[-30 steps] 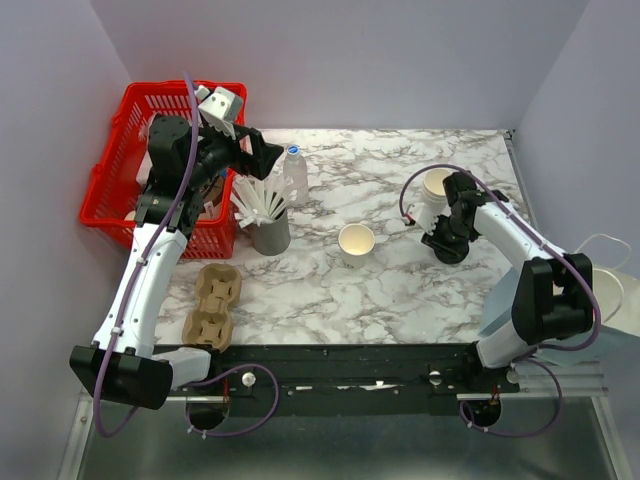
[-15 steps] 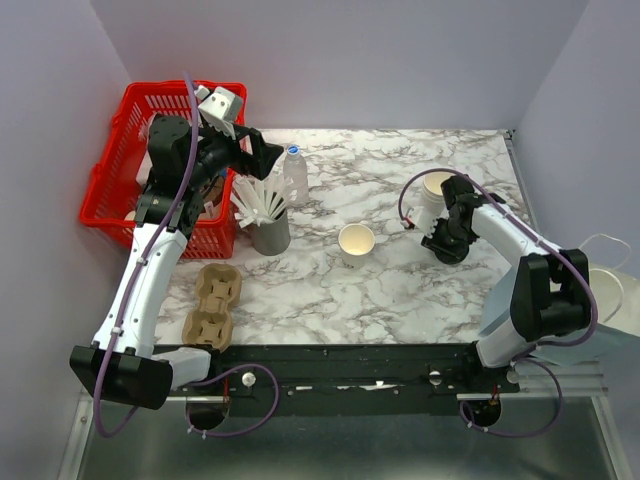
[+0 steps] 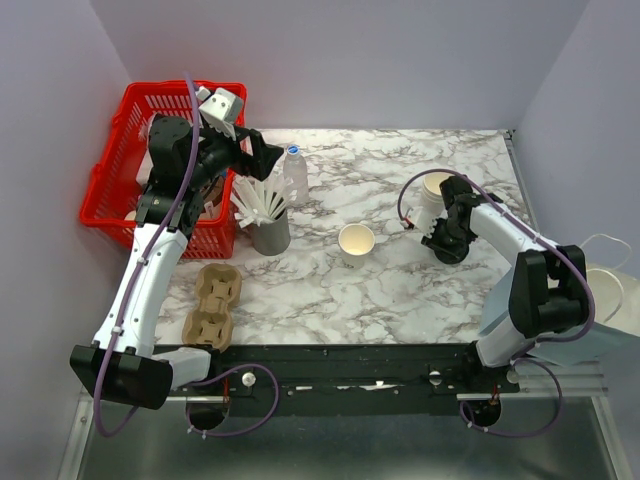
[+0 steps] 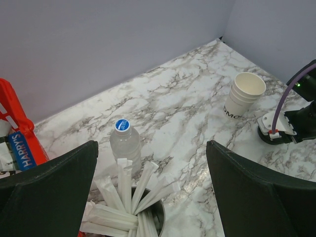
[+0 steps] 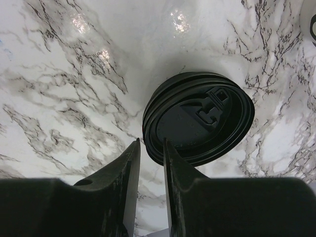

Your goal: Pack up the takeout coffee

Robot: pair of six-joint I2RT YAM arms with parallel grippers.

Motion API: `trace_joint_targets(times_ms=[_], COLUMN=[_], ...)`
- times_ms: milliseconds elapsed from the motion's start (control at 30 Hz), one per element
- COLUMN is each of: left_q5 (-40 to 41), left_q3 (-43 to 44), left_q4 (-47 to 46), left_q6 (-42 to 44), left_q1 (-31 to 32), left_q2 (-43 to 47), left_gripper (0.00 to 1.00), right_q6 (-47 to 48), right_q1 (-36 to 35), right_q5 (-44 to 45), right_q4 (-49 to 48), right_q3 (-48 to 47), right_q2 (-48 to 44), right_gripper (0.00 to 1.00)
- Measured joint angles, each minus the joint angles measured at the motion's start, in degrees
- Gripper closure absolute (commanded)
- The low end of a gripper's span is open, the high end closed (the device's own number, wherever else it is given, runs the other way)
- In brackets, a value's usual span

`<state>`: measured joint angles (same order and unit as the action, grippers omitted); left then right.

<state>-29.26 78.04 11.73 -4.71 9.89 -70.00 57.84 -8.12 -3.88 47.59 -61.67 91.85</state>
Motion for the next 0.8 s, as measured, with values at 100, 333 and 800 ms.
trace_joint_targets(times_ms=[100, 333, 800], left_q5=[0.02, 0.02, 0.02], left_q3=[-0.07, -0.2, -0.68], left_q4=[-0.02, -0.02, -0.04], left_q6=[0.0, 0.0, -0.02], left_q1=[0.0, 0.0, 0.0], left_q2=[0.0, 0.04, 0.09], left_gripper=[0.01, 0.01, 0.01], right_q6=[0.0, -0.11, -0.87], right_q1=[0.0, 0.0, 0.0], right_q5=[0.02, 0.31, 0.96], right_q4=[-0.02, -0.09, -1.16], right_q3=[0.0, 0.0, 0.0], right_q2=[0.24, 0.31, 0.42], right_gripper=[0.68, 0.73, 0.88])
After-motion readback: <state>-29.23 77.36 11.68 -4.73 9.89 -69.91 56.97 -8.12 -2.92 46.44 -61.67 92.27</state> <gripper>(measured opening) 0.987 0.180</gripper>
